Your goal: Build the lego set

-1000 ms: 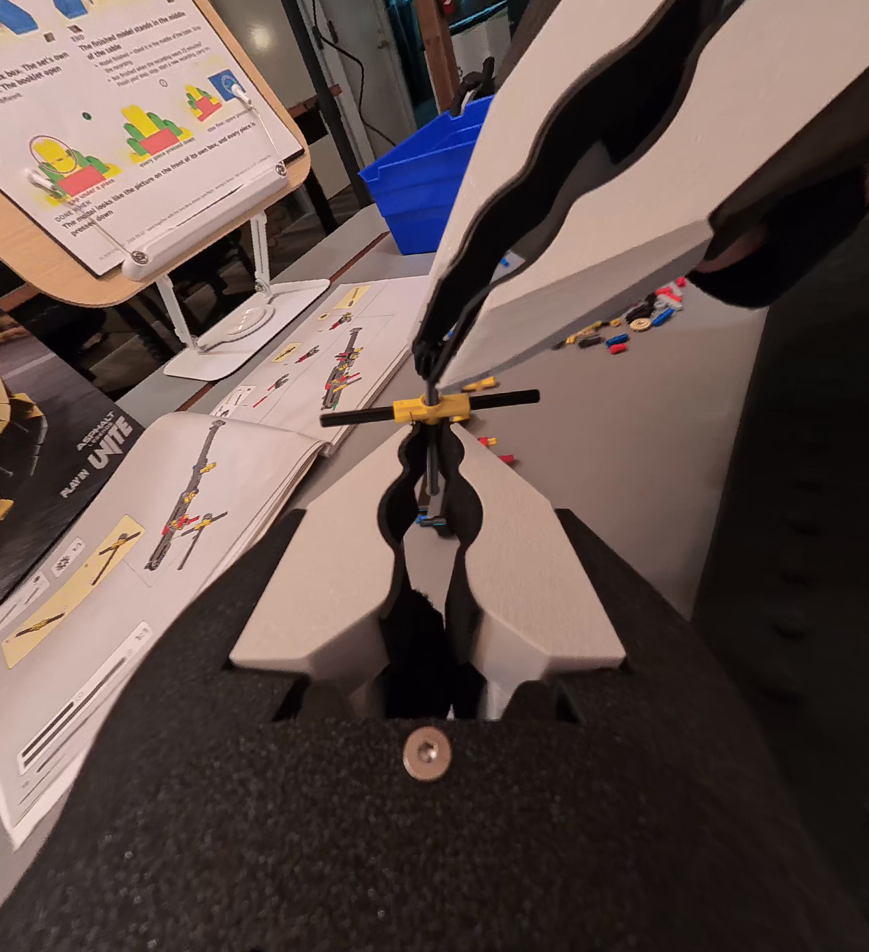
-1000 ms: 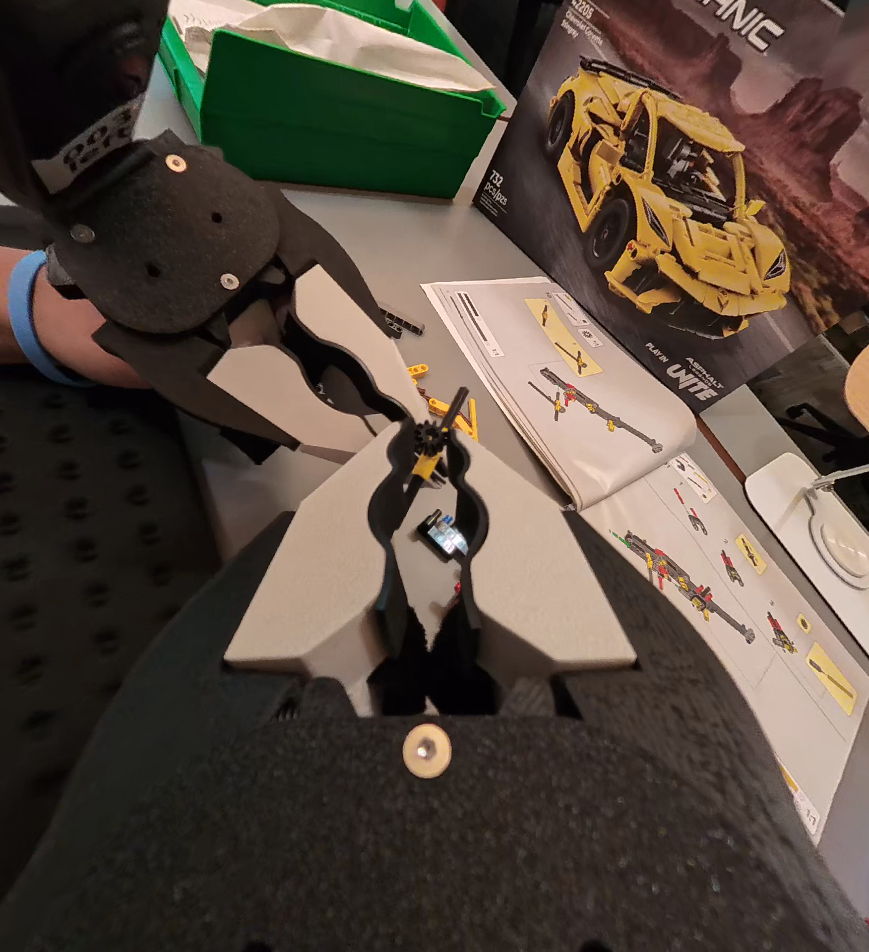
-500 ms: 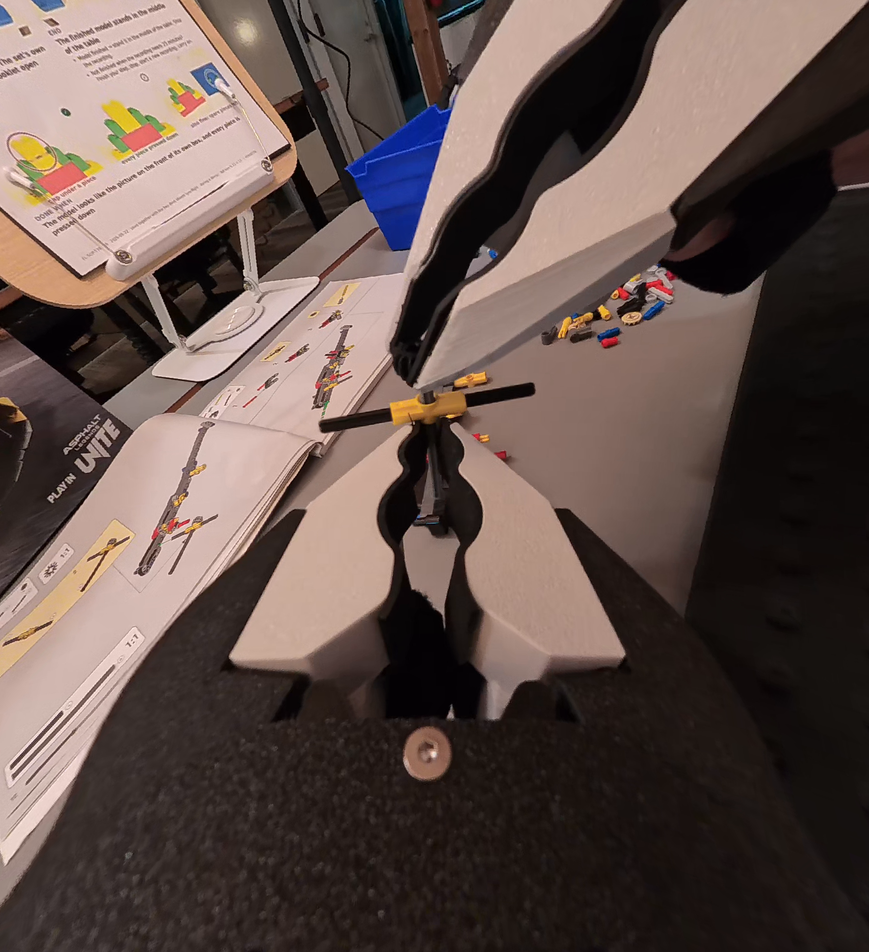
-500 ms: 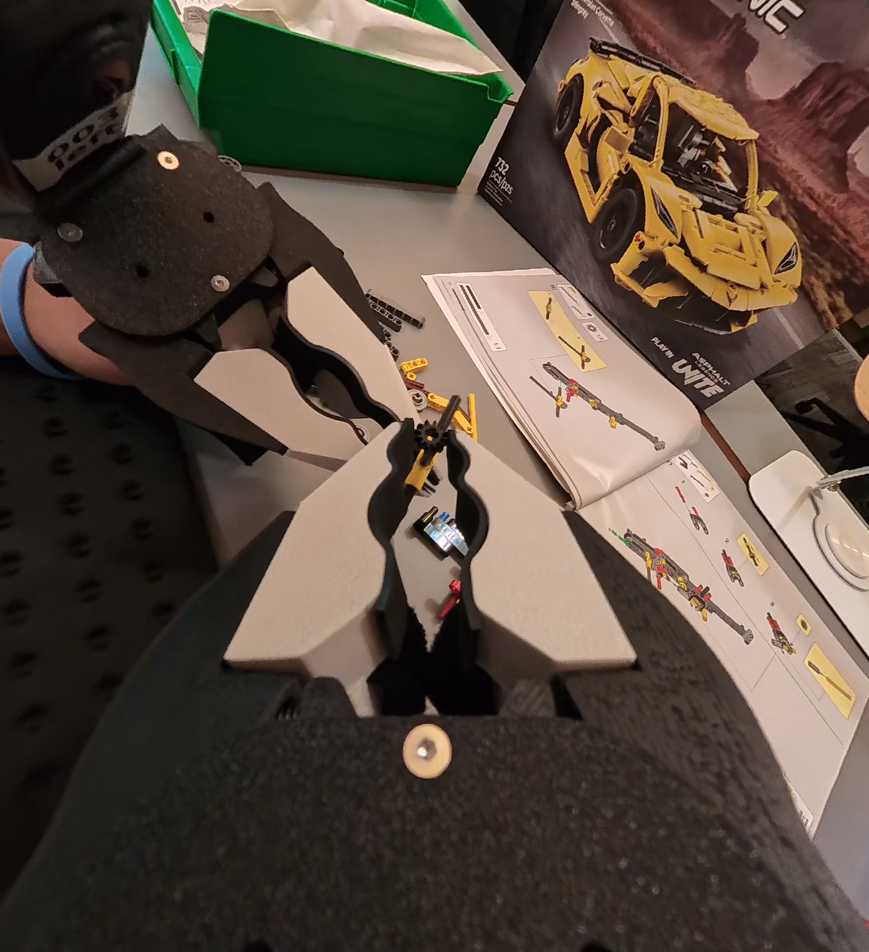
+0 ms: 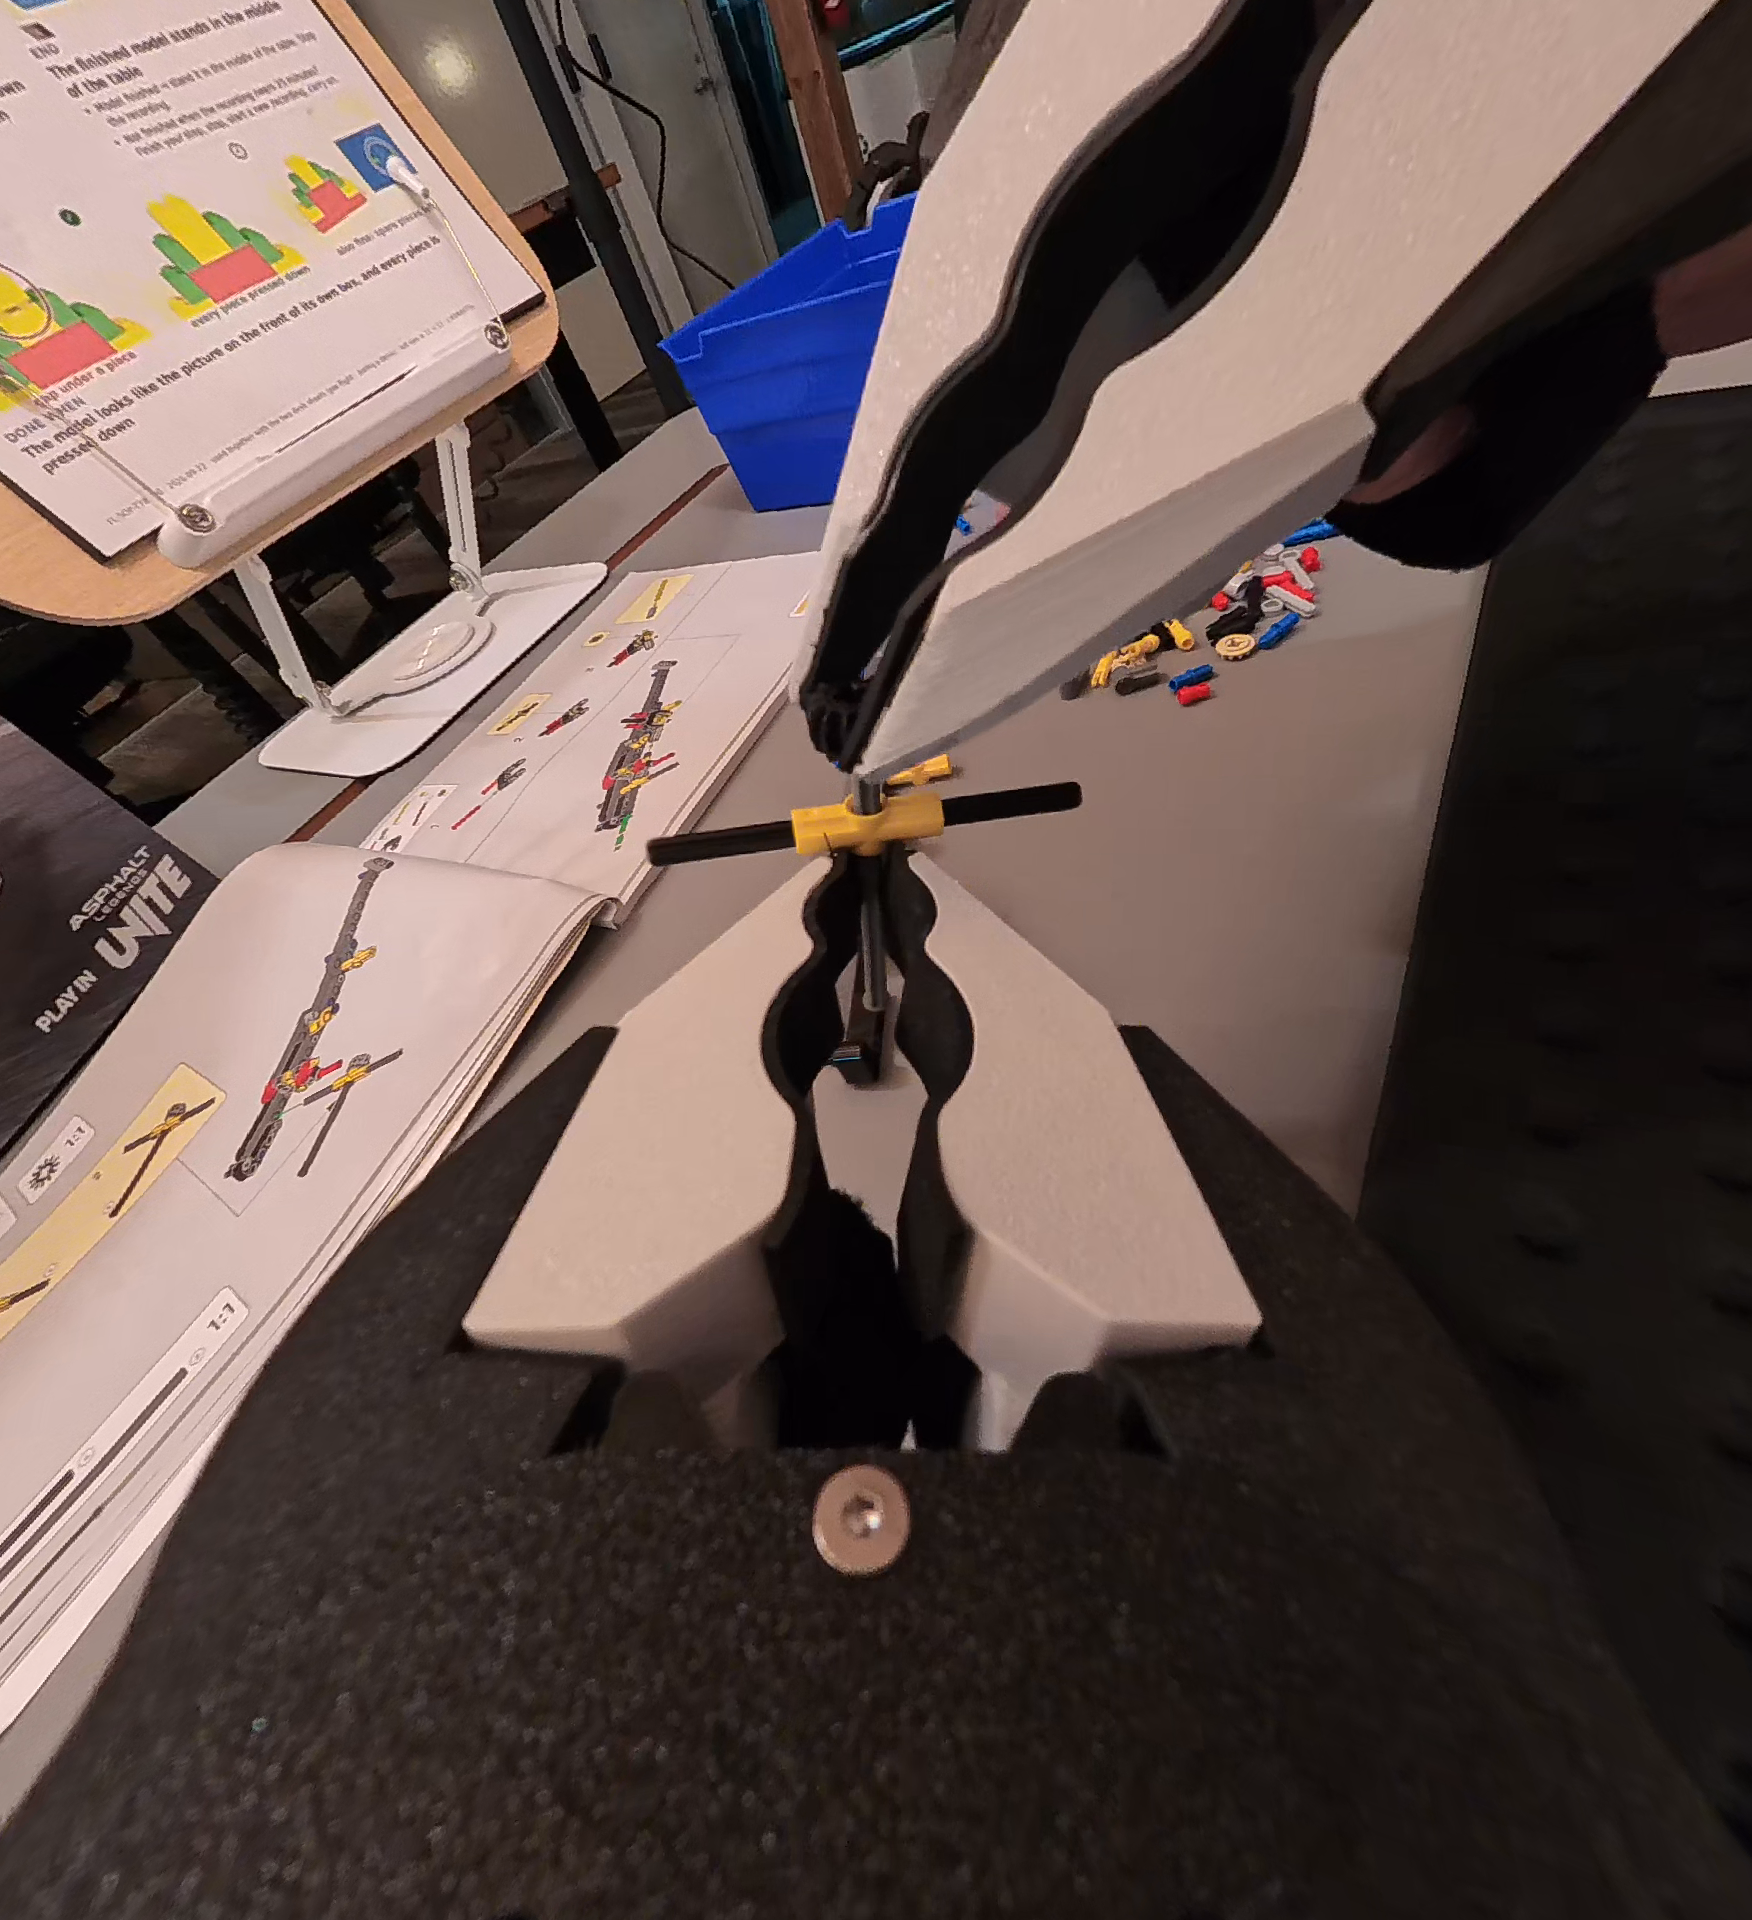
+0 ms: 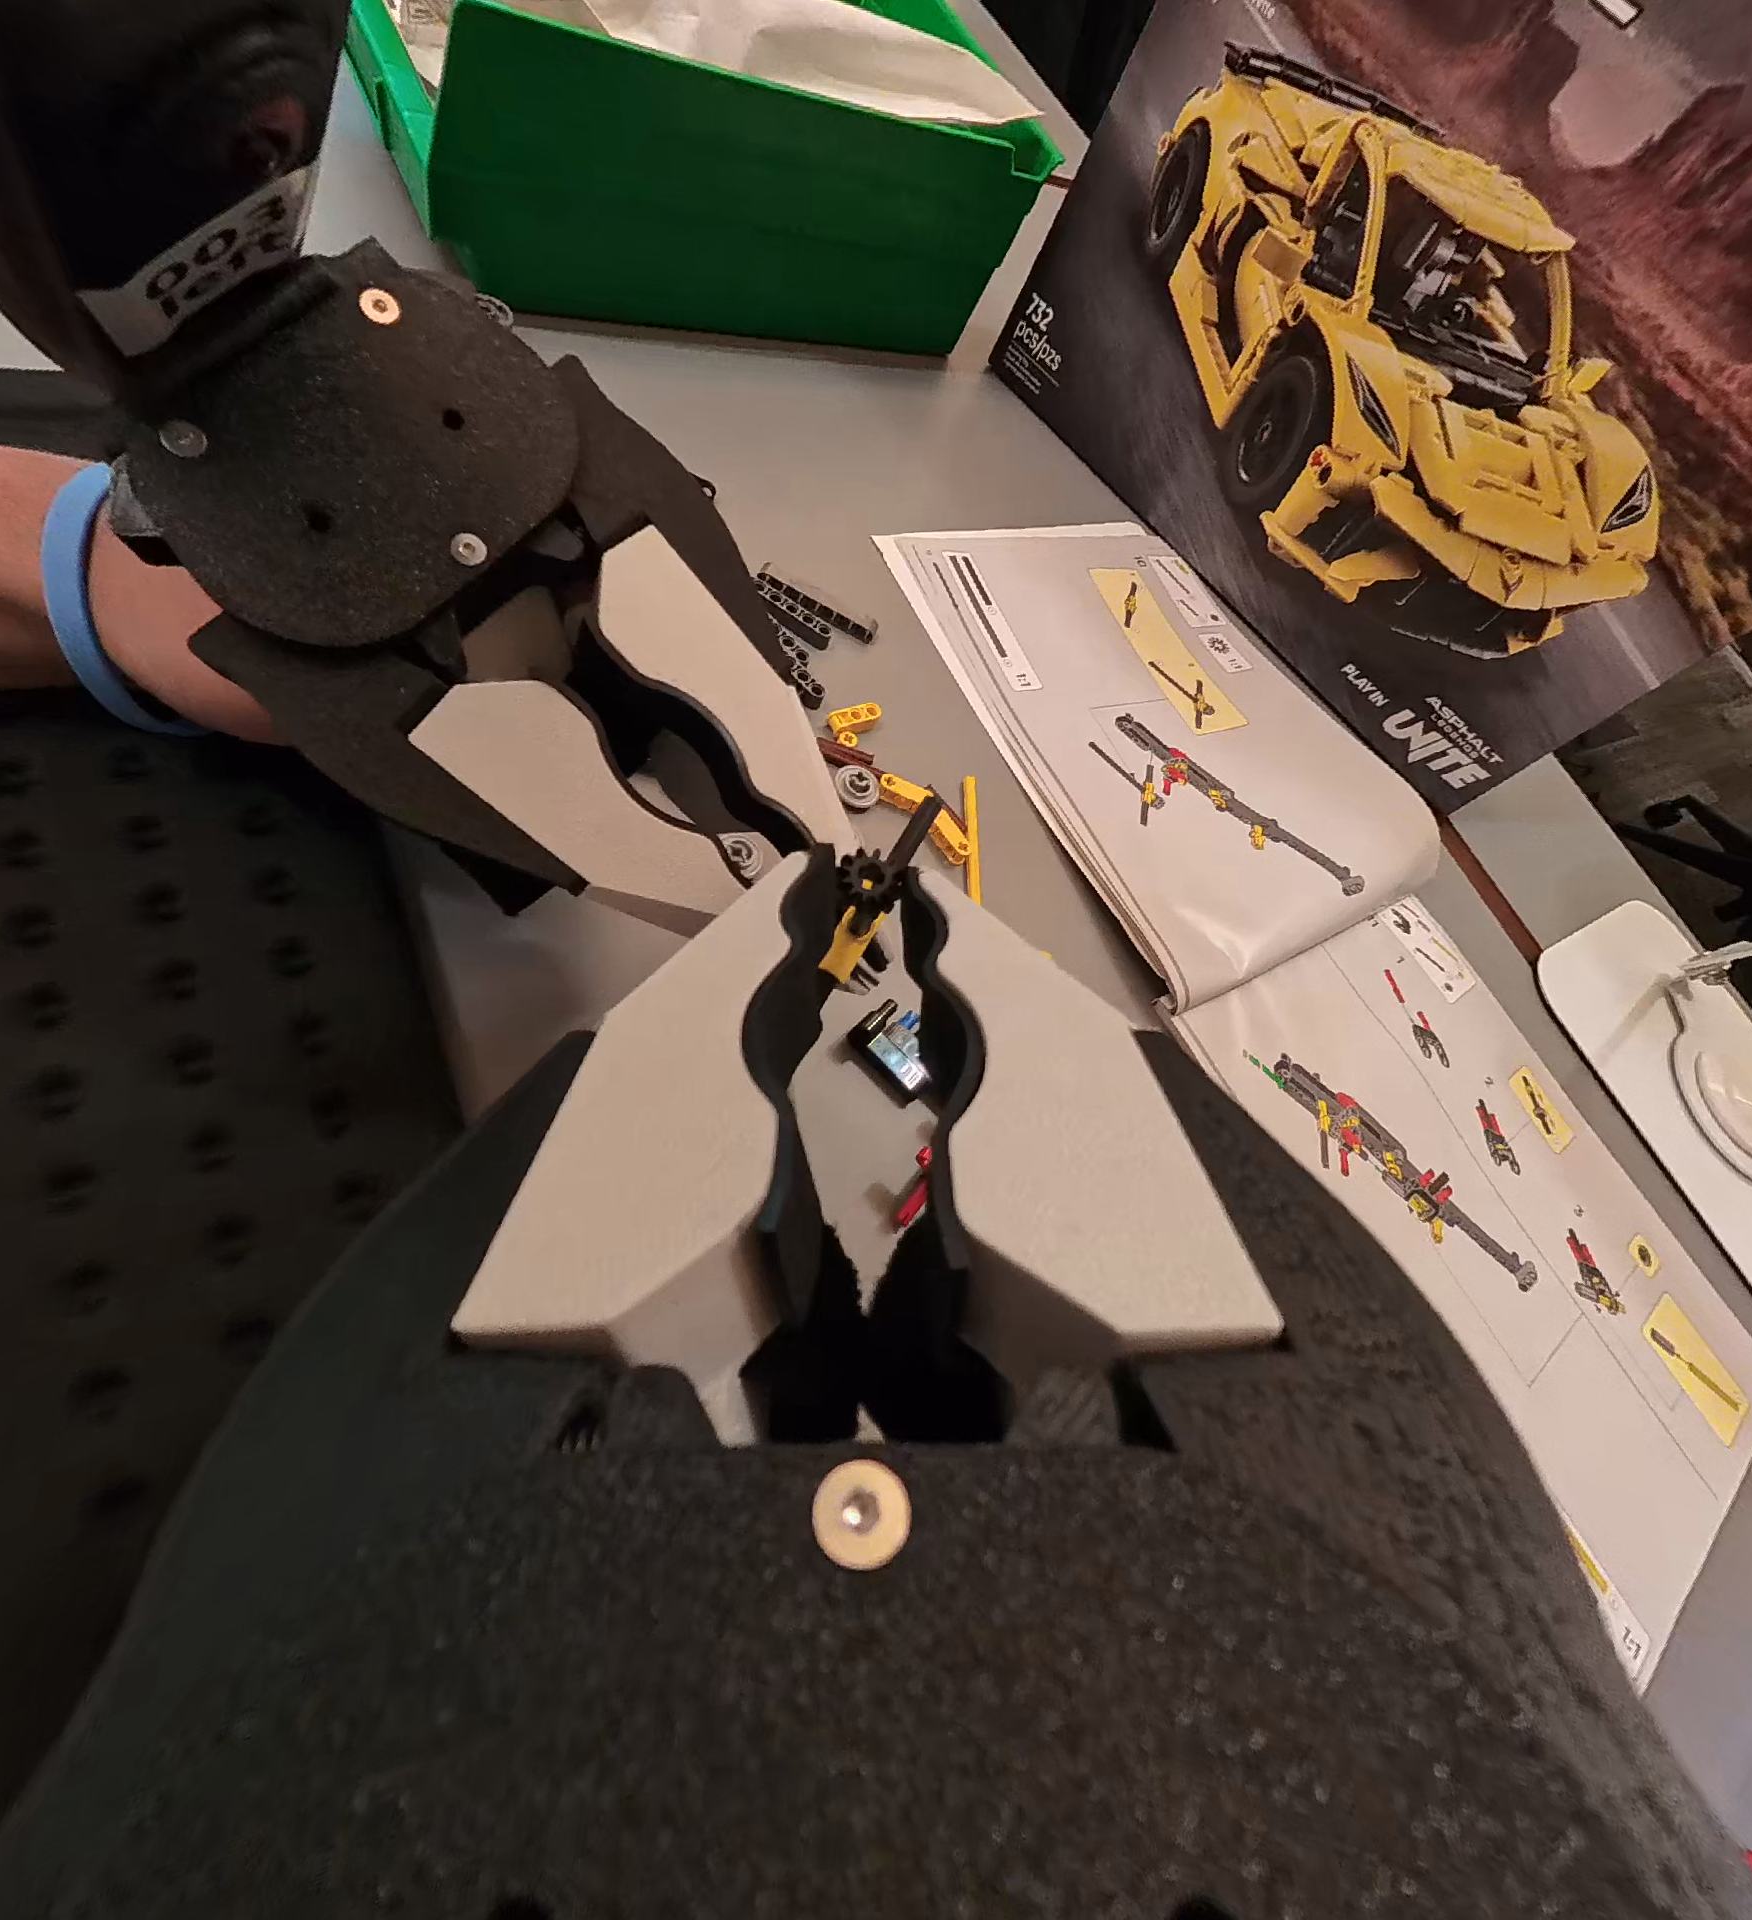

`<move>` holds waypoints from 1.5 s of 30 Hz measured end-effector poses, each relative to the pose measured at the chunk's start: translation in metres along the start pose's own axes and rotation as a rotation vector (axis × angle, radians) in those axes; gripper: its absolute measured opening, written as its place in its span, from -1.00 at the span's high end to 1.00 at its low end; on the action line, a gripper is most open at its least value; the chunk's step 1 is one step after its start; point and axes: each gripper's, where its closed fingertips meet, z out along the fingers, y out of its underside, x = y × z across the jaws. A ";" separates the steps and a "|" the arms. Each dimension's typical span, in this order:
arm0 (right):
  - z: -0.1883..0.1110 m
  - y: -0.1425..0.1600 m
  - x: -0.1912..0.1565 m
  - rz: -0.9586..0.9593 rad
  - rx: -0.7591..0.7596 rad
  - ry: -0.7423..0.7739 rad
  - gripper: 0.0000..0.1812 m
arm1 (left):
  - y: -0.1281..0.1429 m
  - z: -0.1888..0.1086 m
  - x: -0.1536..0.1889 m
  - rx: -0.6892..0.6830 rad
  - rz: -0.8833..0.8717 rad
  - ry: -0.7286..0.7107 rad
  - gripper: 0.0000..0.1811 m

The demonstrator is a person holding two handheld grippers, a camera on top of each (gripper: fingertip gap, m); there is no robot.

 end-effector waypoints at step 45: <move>-0.018 0.000 -0.014 -0.136 0.018 -0.158 0.87 | -0.012 -0.006 0.017 0.082 0.076 0.089 0.98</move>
